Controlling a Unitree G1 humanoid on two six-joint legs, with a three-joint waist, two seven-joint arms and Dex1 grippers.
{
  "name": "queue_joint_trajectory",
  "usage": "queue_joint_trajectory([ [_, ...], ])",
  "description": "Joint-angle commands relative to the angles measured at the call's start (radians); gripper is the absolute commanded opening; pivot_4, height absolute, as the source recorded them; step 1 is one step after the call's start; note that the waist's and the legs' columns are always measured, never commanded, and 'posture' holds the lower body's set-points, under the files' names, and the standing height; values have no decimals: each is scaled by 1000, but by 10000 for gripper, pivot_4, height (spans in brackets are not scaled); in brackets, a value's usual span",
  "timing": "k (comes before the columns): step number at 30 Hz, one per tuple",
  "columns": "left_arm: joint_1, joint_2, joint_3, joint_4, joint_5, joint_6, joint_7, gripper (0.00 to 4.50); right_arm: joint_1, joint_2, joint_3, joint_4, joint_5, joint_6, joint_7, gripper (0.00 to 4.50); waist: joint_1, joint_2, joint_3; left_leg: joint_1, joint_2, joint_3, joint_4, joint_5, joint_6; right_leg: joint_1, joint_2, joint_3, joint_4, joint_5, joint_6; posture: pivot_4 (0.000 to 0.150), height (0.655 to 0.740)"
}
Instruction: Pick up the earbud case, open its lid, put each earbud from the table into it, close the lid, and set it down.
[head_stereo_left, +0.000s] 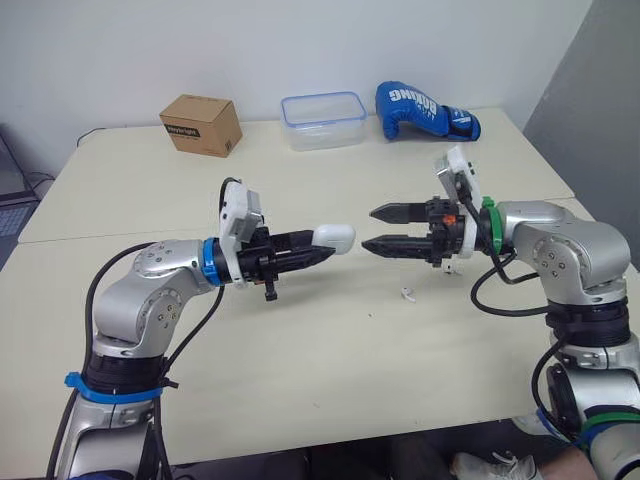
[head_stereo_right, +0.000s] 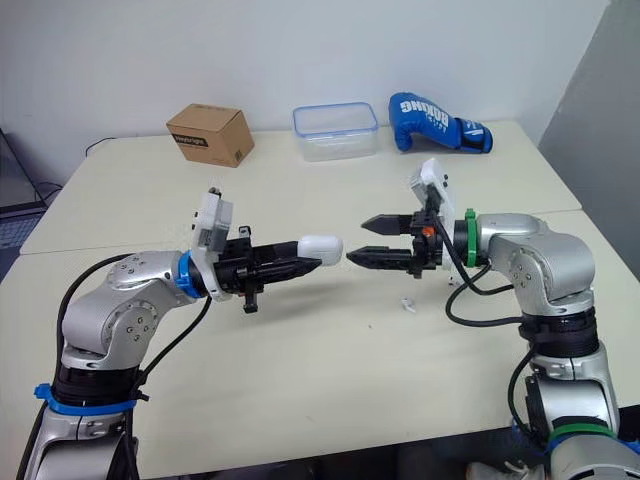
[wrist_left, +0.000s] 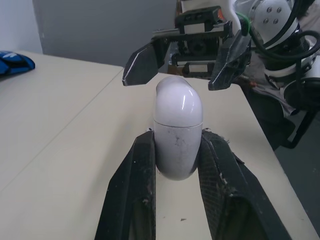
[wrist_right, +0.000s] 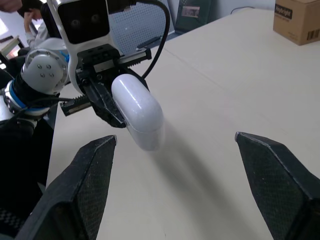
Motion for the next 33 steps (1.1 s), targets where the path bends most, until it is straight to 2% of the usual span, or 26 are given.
queue_joint_trajectory([
  [1,-1,-7,22,-13,-31,-32,-6,8042,-3,11,-35,-58,65,11,-34,39705,0,0,0,0,0,0,0,0,0,0,0,0,0,0,0,1500,7400],
  [12,-9,-31,9,-17,-28,-59,29,8042,-26,39,-5,-62,131,6,-100,39705,-1,0,0,0,0,0,0,0,0,0,0,0,0,0,0,1500,7400],
  [33,22,-20,0,-71,-71,-27,41,8042,-80,59,47,41,85,-31,-145,39705,-2,0,0,0,0,0,0,0,0,0,0,0,0,0,0,1500,7400],
])
